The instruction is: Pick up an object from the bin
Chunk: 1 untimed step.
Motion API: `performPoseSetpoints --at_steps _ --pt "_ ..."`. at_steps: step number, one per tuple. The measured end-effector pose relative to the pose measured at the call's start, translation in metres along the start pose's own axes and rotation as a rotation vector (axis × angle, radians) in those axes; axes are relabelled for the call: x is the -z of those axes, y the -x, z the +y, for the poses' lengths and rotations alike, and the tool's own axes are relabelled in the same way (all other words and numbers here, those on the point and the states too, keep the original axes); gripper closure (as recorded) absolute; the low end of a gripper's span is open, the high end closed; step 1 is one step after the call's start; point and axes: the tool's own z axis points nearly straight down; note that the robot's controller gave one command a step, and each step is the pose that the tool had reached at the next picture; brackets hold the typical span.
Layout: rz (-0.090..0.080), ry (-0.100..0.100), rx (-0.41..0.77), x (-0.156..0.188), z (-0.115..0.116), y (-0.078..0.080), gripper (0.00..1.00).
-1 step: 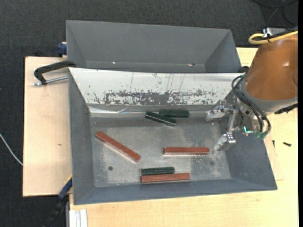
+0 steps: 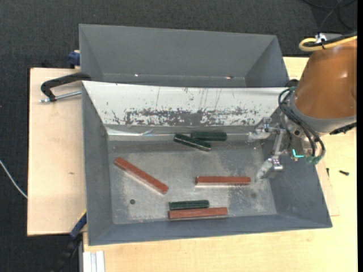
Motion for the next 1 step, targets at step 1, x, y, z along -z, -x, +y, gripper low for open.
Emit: performPoseSetpoints --at_steps 1 --pt "-0.005 -0.001 0.056 -0.0443 0.0008 0.0053 0.00"
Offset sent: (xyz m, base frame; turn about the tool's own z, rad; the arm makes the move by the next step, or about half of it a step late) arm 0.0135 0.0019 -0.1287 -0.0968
